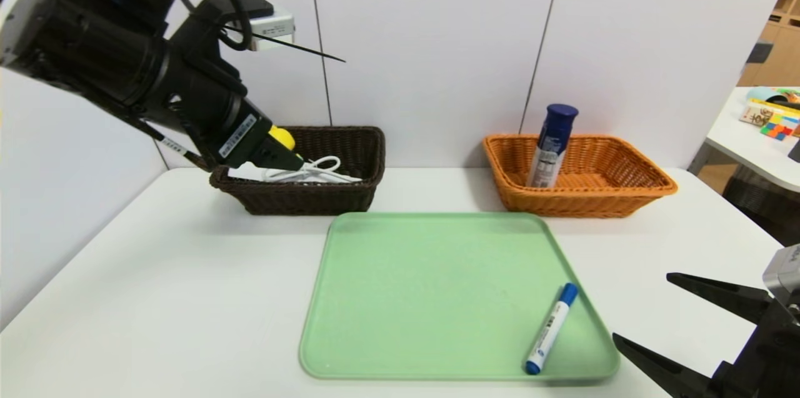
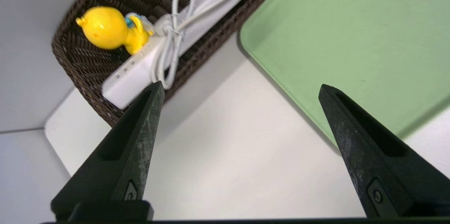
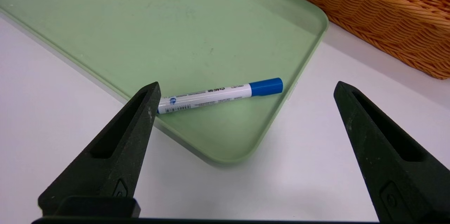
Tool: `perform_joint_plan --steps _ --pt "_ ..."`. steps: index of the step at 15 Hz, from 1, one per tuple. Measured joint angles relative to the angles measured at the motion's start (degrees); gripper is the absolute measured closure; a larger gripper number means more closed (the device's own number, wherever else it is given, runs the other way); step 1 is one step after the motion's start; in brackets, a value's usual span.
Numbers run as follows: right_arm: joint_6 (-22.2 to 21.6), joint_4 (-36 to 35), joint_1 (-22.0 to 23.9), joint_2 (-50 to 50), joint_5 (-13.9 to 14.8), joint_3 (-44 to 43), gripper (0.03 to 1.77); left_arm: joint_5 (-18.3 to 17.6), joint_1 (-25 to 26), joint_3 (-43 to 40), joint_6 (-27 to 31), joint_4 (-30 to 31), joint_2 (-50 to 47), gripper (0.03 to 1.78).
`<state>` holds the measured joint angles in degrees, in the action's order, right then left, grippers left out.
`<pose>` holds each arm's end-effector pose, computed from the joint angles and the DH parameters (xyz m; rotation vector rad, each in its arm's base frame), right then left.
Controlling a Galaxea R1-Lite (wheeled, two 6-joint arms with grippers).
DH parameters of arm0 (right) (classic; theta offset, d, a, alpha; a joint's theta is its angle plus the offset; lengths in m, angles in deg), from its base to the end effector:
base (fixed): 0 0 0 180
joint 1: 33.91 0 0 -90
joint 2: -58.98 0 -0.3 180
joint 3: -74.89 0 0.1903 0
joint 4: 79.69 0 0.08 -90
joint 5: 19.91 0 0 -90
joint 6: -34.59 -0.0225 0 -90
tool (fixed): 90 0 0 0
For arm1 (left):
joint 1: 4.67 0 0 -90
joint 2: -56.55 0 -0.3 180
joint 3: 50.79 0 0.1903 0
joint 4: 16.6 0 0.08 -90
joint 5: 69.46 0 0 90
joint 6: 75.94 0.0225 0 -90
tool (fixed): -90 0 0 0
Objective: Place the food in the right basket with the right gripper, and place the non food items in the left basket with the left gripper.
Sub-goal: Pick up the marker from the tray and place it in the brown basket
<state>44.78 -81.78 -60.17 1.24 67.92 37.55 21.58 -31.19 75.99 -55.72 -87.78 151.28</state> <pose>0.1032 0.0519 0.1552 -0.2401 0.2714 0.5192 0.2378 -0.1182 0.3353 0.4980 0.5890 -0.5432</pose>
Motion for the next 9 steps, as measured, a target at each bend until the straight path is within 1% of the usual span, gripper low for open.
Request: perform_joint_plan --steps 2,4,6,9 --pt "0.0 0.0 0.0 0.1 0.0 0.1 0.10 0.2 -1.7 -5.8 -4.8 0.1 -5.7 0.21" --pt "-0.1 0.0 0.0 0.1 0.0 0.2 0.10 0.5 -2.7 -11.3 -8.4 0.7 -11.4 0.19" --pt "-0.2 0.0 0.0 0.1 0.0 0.2 0.10 1.1 -3.1 -17.2 -10.1 2.5 -17.1 0.17" --pt "-0.5 -0.1 0.0 0.2 0.1 0.0 0.10 2.9 -3.1 -28.3 -11.8 6.0 -25.4 0.15"
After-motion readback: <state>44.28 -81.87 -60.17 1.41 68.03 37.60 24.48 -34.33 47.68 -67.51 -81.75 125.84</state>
